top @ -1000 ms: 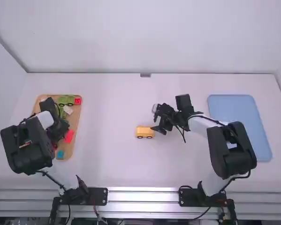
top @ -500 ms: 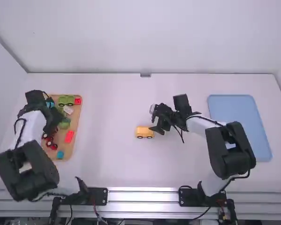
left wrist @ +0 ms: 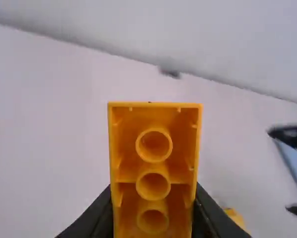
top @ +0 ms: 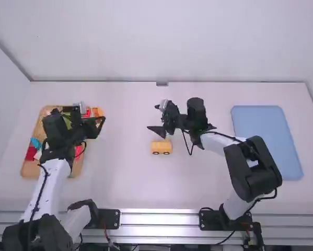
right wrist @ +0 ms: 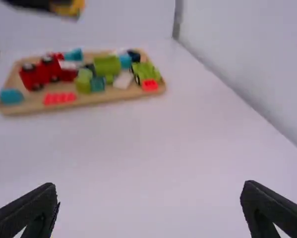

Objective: Assemble lego blocks to make yellow taxi

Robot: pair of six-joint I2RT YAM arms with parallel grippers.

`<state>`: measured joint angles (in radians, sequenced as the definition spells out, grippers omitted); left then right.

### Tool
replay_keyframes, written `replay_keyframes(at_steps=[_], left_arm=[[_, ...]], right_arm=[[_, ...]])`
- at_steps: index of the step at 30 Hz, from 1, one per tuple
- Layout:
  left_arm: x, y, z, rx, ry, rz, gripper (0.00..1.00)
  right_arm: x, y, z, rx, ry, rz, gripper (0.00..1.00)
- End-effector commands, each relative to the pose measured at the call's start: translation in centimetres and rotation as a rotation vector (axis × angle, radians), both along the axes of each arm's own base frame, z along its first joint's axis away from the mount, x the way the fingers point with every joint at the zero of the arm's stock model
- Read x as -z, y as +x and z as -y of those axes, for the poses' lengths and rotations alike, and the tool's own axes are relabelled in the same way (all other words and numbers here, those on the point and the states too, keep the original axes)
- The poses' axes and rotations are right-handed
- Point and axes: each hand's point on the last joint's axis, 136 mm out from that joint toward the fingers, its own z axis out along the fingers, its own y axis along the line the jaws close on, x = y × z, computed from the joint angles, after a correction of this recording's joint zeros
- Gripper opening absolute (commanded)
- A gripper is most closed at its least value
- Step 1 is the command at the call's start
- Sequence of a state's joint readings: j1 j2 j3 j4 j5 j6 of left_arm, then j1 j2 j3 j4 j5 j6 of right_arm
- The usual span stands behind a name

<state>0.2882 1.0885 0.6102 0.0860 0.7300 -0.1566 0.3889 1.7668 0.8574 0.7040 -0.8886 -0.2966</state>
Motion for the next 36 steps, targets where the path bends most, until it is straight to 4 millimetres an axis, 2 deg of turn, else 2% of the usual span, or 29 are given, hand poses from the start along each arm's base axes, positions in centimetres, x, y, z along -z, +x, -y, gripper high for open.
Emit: replay_keyframes(at_steps=[1, 3, 5, 8, 12, 16, 19, 20, 28, 30, 31, 32, 36], left_arm=[[0.1, -1.4, 4.7, 0.242, -0.076, 0.048, 0.02], [0.0, -1.5, 6.4, 0.33, -0.088, 0.094, 0.02], [-0.5, -2.0, 8.9, 0.475, -0.108, 0.17, 0.02], [-0.8, -2.1, 11.3, 0.6, -0.115, 0.237, 0.02], [-0.2, -1.4, 13.8, 0.705, -0.122, 0.28, 0.02], [-0.5, -2.2, 15.8, 0.858, -0.142, 0.355, 0.02], [-0.7, -1.9, 17.0, 0.914, -0.167, 0.38, 0.02], [-0.8, -1.6, 17.4, 0.923, -0.172, 0.388, 0.02], [-1.2, -1.7, 18.7, 0.962, -0.169, 0.425, 0.02], [-1.1, -1.7, 18.7, 0.961, -0.17, 0.42, 0.02], [-1.1, -1.7, 18.7, 0.961, -0.169, 0.421, 0.02], [-1.1, -1.6, 18.7, 0.96, -0.169, 0.42, 0.02], [-1.1, -1.6, 18.6, 0.957, -0.168, 0.421, 0.02]], right_arm=[[-2.6, -2.2, -0.3, -0.119, 0.107, -0.116, 0.98], [-3.4, -2.7, -0.4, -0.154, 0.133, -0.112, 0.98], [-4.3, -2.4, -0.1, -0.151, 0.164, -0.143, 0.98], [-5.1, -2.6, 0.3, -0.167, 0.194, -0.187, 0.98], [-6.4, -3.5, 0.5, -0.226, 0.232, -0.241, 0.96], [-6.8, -3.4, 0.6, -0.217, 0.245, -0.277, 0.92], [-6.8, -3.0, 0.8, -0.207, 0.243, -0.304, 0.85], [-6.8, -2.9, 0.7, -0.207, 0.241, -0.313, 0.8], [-6.8, -3.3, 0.6, -0.238, 0.227, -0.3, 0.6], [-6.8, -3.3, 0.7, -0.237, 0.227, -0.3, 0.47], [-6.8, -3.3, 0.7, -0.237, 0.227, -0.3, 0.45], [-6.8, -3.3, 0.7, -0.237, 0.227, -0.301, 0.34], [-6.8, -3.4, 0.6, -0.242, 0.226, -0.302, 0.05]])
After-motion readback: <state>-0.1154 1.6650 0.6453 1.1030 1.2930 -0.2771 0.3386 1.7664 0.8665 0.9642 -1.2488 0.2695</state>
